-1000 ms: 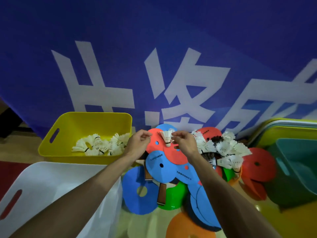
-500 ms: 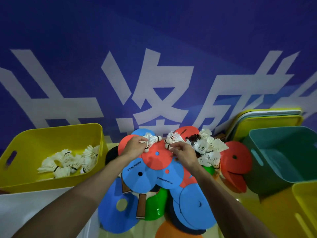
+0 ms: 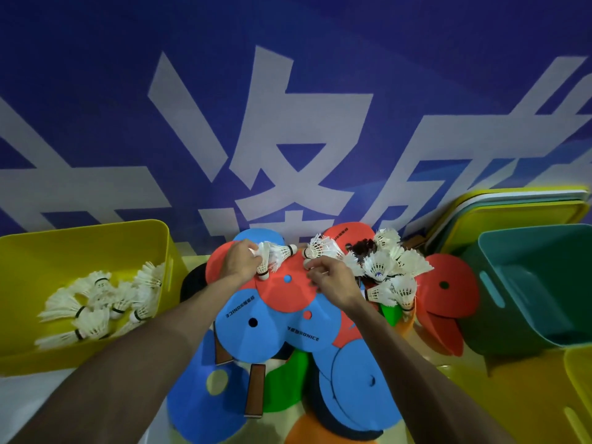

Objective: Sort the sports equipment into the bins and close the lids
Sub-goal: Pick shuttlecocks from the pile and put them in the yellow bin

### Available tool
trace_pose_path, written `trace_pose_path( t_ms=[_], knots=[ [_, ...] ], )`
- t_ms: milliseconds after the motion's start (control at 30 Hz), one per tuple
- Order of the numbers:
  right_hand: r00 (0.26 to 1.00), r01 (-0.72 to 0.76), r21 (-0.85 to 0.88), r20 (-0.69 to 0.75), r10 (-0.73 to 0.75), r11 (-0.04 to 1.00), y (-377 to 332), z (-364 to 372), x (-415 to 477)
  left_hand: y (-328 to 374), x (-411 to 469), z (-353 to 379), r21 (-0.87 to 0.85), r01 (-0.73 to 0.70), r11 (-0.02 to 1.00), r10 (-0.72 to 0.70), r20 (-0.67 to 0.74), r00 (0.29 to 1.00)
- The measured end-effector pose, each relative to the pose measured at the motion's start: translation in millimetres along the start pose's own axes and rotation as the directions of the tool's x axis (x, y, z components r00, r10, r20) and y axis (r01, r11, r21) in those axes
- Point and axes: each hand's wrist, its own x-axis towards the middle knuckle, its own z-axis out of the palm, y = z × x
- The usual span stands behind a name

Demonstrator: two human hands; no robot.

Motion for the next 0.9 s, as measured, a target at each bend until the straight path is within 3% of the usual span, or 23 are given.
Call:
trace_pose_path(
  t_ms=[300, 500, 900],
  knots=[
    [0.992, 0.113, -0.323, 0.085, -0.090, 0.940, -18, 29, 20, -10, -6, -34, 0.017, -0.036, 0.999, 0.037, -0.089, 0.995],
    [0.965, 0.263, -0.667, 0.168, -0.202, 0.697, -25, 55, 37, -7, -16, -60, -0.172, -0.050, 0.984, 0.026, -0.137, 0.990],
    [0.982, 0.179, -0.766, 0.097, -0.163, 0.618, -21, 87, 50, -21, -50, -103, -0.359, -0.021, 0.933, -0.050, -0.188, 0.981]
  ],
)
